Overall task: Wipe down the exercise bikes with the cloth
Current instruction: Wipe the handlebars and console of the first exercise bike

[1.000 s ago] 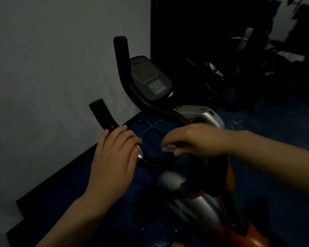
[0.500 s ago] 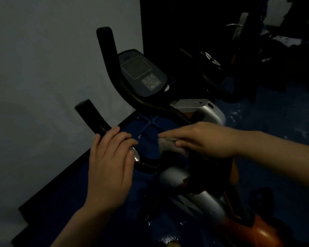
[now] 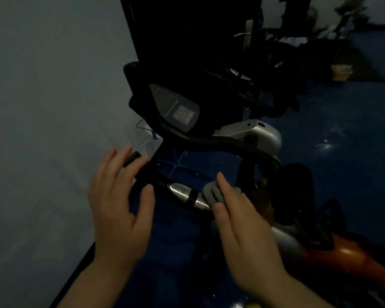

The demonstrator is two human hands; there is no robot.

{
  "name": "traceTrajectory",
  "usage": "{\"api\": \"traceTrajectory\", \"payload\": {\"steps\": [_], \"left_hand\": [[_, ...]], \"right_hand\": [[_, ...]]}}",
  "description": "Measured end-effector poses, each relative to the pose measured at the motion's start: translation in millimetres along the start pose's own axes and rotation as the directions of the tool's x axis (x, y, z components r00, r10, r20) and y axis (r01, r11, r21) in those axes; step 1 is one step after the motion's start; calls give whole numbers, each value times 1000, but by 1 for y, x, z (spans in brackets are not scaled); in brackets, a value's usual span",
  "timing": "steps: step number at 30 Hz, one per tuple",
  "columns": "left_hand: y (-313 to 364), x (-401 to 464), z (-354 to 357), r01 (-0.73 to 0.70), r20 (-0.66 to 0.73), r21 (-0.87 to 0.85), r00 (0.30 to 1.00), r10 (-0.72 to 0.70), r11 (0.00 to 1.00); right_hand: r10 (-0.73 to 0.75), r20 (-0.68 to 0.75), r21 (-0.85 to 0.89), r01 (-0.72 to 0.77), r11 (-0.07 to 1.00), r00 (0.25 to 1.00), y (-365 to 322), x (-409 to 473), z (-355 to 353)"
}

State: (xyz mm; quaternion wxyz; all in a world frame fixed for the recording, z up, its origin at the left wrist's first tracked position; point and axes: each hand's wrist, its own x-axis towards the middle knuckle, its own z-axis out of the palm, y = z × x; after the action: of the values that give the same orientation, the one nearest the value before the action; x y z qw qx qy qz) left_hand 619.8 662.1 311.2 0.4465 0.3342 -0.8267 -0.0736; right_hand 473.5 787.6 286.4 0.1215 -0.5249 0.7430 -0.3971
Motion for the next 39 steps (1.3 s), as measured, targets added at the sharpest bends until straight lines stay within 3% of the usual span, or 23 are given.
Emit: {"api": "traceTrajectory", "payload": {"steps": [2, 4, 8, 12, 14, 18, 23, 26, 28, 30, 32, 34, 36, 37, 39], "left_hand": [[-13, 7, -2, -20, 63, -49, 998, 23, 999], [-19, 10, -1, -19, 118, -157, 992, 38, 987], [-19, 11, 0, 41, 91, -363, 996, -9, 931], [-20, 9, 1, 77, 89, -446, 995, -42, 892], [-21, 7, 0, 122, 127, -499, 990, -67, 858], [-18, 6, 0, 222, 177, -588, 974, -144, 778], [-17, 9, -9, 330, 273, -668, 942, -193, 667], [-19, 12, -16, 349, 325, -662, 931, -165, 663], [-20, 12, -17, 363, 346, -665, 924, -161, 653], [-21, 10, -17, 376, 348, -695, 922, -171, 613], [-18, 9, -17, 402, 368, -711, 912, -182, 577], [-16, 7, -16, 371, 340, -676, 924, -177, 636], [-15, 8, -14, 296, 300, -592, 944, -136, 750], [-14, 10, -12, 204, 266, -518, 961, -70, 830], [-10, 17, -5, -61, 199, -353, 970, 139, 933]], "right_hand": [[110, 3, 239, -107, 965, 994, 2, 5, 2], [113, -54, 303, -92, 949, 992, 2, 8, -8], [140, -110, 163, -121, 979, 984, -22, 13, 11], [-5, -74, 67, 9, 998, 997, -41, 34, 33], [-25, -128, -20, 22, 1000, 991, -32, 31, 33], [-93, -249, -344, 1, 939, 964, -47, 50, 52], [-118, -226, -222, 67, 973, 967, -68, 66, 64], [-127, -171, -346, 61, 936, 977, -58, 59, 56], [-18, -126, -256, -15, 967, 992, -69, 73, 58], [63, -125, 17, -62, 998, 990, -88, 87, 63], [16, -211, 118, 9, 993, 977, -94, 78, 72], [-145, -257, -159, 107, 982, 955, -80, 58, 73], [-197, -210, -399, 100, 912, 958, -49, 38, 70], [-189, -180, -436, 94, 895, 965, -35, 30, 64], [-157, -180, -342, 87, 936, 971, -7, 21, 47]]}}
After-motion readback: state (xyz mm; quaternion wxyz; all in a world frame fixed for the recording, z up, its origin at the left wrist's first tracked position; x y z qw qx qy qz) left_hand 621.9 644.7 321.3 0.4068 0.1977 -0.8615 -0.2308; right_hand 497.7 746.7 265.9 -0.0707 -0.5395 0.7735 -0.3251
